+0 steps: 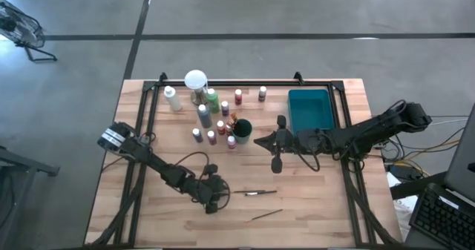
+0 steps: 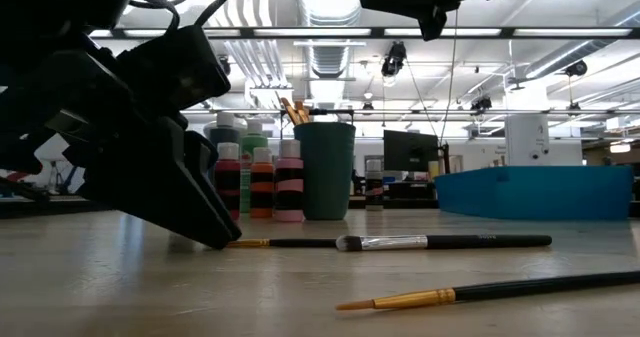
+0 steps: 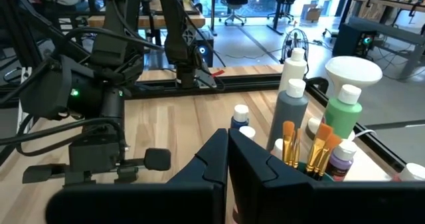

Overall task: Pick & Place Paint Supplies
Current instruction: Put the gold paint brush into the green cup

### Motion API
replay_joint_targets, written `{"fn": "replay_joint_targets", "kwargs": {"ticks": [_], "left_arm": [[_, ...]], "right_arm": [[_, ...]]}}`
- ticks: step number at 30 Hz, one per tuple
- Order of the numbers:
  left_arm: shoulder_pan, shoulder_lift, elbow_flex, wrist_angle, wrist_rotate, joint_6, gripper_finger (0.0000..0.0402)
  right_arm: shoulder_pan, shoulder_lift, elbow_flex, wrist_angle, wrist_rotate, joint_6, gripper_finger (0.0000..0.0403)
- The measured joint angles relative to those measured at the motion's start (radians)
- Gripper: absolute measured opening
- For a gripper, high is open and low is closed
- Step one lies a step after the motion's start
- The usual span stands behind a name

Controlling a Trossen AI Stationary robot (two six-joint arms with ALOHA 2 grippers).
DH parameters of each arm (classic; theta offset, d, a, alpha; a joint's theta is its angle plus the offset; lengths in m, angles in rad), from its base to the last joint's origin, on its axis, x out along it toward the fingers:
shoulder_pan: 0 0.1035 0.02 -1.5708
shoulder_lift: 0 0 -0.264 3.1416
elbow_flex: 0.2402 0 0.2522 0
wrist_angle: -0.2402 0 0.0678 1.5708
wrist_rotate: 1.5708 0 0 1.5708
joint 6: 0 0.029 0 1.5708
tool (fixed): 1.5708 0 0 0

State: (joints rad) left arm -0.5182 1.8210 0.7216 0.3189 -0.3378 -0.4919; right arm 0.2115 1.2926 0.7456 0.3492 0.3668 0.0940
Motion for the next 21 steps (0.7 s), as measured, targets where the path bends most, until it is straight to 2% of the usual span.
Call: {"fn": "replay_joint_targets", "kwargs": {"ticks": [5, 10, 21], "left_arm": [[-0.003, 0.001, -0.001, -0.023, 0.0, -0.004, 0.0067], [-0.008, 0.001, 0.0, -0.04, 0.0, 0.004, 0.0009], [-0.009, -0.038, 0.036, -0.097, -0.003, 0.15, 0.0002]], "right_arm": [[0.0, 0.0, 0.0, 0.0, 0.0, 0.0, 0.0008], [0.0, 0.0, 0.0, 0.0, 0.0, -0.004, 0.0008], [0.0, 0.0, -0.003, 0.0, 0.0, 0.008, 0.0008]]}}
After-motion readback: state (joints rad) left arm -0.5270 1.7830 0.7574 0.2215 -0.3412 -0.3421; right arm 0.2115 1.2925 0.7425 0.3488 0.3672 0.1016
